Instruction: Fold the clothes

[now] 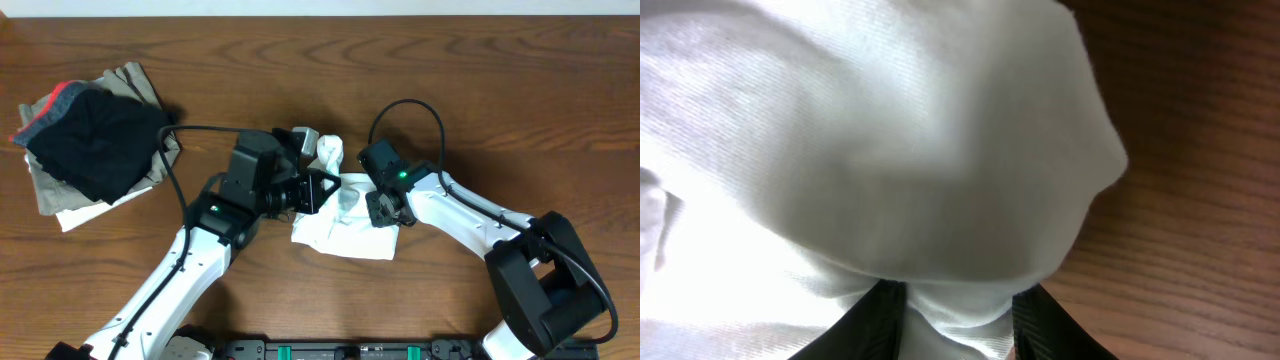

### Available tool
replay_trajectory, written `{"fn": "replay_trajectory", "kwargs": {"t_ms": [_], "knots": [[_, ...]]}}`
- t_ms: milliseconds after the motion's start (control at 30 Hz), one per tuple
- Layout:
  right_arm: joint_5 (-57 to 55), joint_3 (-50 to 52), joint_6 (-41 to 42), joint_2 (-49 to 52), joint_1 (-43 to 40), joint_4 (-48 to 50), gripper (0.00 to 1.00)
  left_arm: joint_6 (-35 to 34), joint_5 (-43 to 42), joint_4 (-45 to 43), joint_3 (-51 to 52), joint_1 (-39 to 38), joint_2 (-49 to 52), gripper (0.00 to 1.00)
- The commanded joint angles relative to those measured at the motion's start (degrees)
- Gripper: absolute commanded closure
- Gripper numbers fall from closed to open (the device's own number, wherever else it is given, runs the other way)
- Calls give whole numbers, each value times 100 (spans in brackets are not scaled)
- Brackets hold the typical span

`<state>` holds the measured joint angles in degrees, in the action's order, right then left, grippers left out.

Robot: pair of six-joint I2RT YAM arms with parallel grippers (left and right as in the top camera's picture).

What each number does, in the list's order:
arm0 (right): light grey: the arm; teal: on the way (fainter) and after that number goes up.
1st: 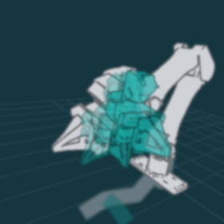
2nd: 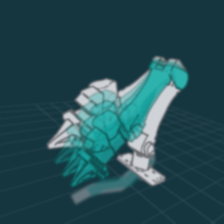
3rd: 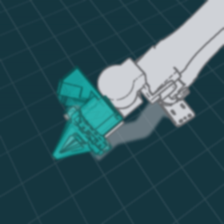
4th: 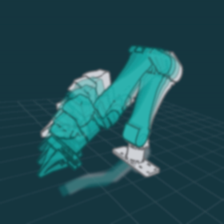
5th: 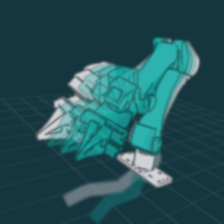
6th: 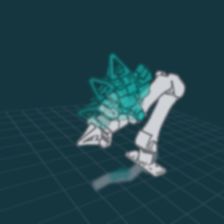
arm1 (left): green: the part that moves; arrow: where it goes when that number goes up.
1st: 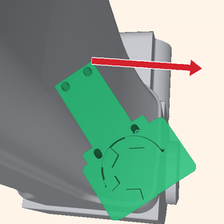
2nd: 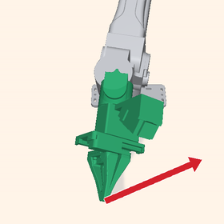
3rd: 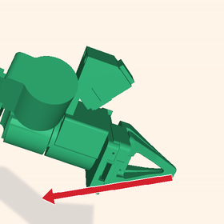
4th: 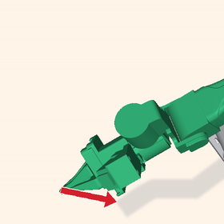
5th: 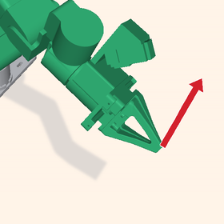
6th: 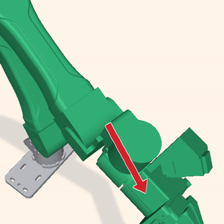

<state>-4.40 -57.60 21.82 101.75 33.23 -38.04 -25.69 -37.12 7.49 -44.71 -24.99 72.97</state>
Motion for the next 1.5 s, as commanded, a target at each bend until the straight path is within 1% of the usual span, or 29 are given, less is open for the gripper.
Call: {"fn": "replay_trajectory", "kwargs": {"t_ms": [0,200,267,367,533,733,1000,1167,1233,1300,1367,1400,1467], "knots": [[85,-9,90,-7,70,-83,65,9,297,59,-15,-166,-66,93],[-444,-166,85,-778,52,-356,60,7,468,52,-15,-422,42,93],[-459,-166,87,-1054,4,-389,60,9,658,55,-15,-503,46,93],[-463,-166,221,-1392,-101,-487,60,9,907,52,-15,-621,46,91],[-461,-166,264,-1731,-358,-518,60,9,1172,-63,-15,-855,90,90],[-461,-166,264,-1823,-592,-636,60,7,1537,-374,-15,-1224,398,90],[-466,-166,304,-1827,-647,-660,61,7,1552,-1150,-15,-1759,1268,90],[-485,-166,317,-1829,-774,-658,61,-59,1596,-1145,-15,-1989,1794,90],[-616,-166,450,-1829,-835,-656,61,-59,1596,-1154,-15,-2081,1915,89],[-629,-168,450,-1860,-914,-581,60,-61,1593,-1152,-15,-2170,1950,84],[-581,-170,422,-1930,-1001,-466,60,-61,1576,-1172,-15,-2271,1947,71],[-518,-170,339,-1982,-1040,-389,60,-92,1574,-1191,-15,-2319,1947,62],[-332,-170,140,-2068,-1078,-254,60,-122,1574,-1215,-15,-2404,1947,48]]}}
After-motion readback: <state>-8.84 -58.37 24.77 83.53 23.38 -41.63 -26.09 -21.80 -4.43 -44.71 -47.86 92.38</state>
